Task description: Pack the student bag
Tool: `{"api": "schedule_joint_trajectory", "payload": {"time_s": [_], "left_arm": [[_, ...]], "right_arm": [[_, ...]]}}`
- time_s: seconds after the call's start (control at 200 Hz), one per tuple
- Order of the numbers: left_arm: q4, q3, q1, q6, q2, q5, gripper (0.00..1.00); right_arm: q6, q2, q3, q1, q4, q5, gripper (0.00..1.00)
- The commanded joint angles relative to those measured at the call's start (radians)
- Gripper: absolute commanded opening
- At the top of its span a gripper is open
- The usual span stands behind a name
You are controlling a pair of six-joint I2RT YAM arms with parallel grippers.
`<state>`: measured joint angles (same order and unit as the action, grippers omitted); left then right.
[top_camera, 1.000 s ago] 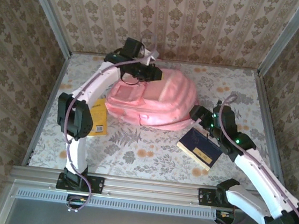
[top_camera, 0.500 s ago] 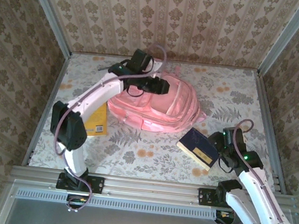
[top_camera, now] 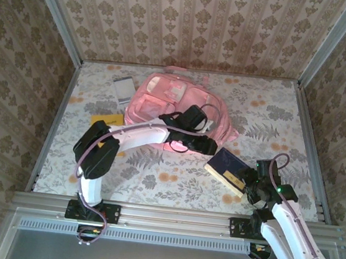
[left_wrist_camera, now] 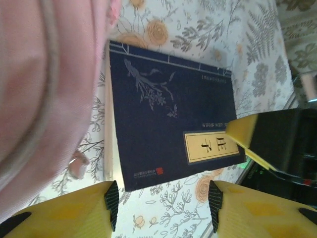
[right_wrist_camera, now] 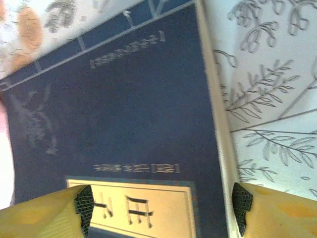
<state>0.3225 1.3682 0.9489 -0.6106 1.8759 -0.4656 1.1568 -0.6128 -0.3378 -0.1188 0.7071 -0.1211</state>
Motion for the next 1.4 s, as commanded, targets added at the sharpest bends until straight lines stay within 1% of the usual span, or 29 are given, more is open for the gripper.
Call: {"api": "schedule_joint_trajectory", "payload": {"time_s": [0.0,0.145,0.225,0.325,0.435,0.535,0.57,0.635,0.715,0.795,0.875,0.935,1.02,1.105,1.26,1.32,1.395], "left_arm": [[-0.043,-0.002,0.016,-0.014,0.048,0.024,0.51],[-0.045,0.007,0.037,-0.005,0.108,0.026,0.48],[-0.05,0.003,0.044,-0.009,0.125,0.024,0.46],[-0.056,-0.003,0.047,-0.013,0.131,0.019,0.44],[-0.06,-0.012,0.043,-0.021,0.106,0.024,0.43],[-0.06,-0.02,0.028,-0.034,0.064,0.022,0.42],[-0.062,-0.025,0.022,-0.043,0.046,0.019,0.43],[-0.064,-0.034,0.009,-0.05,0.01,0.012,0.43],[-0.045,-0.037,-0.006,-0.047,-0.041,0.012,0.45],[-0.007,-0.028,-0.024,-0.026,-0.09,0.018,0.5],[0.046,-0.005,-0.045,0.011,-0.131,0.017,0.53],[0.1,0.025,-0.063,0.055,-0.146,0.015,0.55],[0.169,0.071,-0.091,0.126,-0.156,-0.002,0.57],[0.225,0.119,-0.117,0.204,-0.162,-0.028,0.58],[0.307,0.201,-0.149,0.357,-0.176,-0.056,0.61],[0.322,0.223,-0.162,0.407,-0.179,-0.059,0.62],[0.314,0.239,-0.187,0.451,-0.184,-0.096,0.63]], "right_arm": [[0.024,0.033,0.018,0.014,-0.057,-0.052,0.7],[0.02,0.037,0.024,0.021,-0.09,-0.064,0.62],[0.012,0.049,0.034,0.022,-0.105,-0.07,0.54],[0.009,0.089,0.035,0.022,-0.09,-0.043,0.39],[0.007,0.128,0.041,0.024,-0.061,0.001,0.18],[0.007,0.13,0.045,0.025,-0.059,0.015,0.03],[0.008,0.128,0.045,0.025,-0.063,0.013,0.0],[0.007,0.127,0.043,0.026,-0.065,0.012,0.0],[-0.015,0.133,0.01,0.026,-0.048,0.02,0.0],[-0.069,0.139,-0.053,0.025,-0.017,0.043,0.0],[-0.164,0.128,-0.124,0.025,-0.006,0.039,0.0],[-0.233,0.109,-0.173,0.025,-0.008,0.019,0.0],[-0.336,0.066,-0.224,0.024,-0.041,-0.074,0.0],[-0.43,0.025,-0.305,0.021,-0.01,-0.116,0.0],[-0.581,-0.008,-0.471,0.002,0.088,-0.105,0.0],[-0.634,-0.032,-0.543,-0.009,0.12,-0.124,0.0],[-0.683,-0.067,-0.617,-0.026,0.137,-0.176,0.0]]}}
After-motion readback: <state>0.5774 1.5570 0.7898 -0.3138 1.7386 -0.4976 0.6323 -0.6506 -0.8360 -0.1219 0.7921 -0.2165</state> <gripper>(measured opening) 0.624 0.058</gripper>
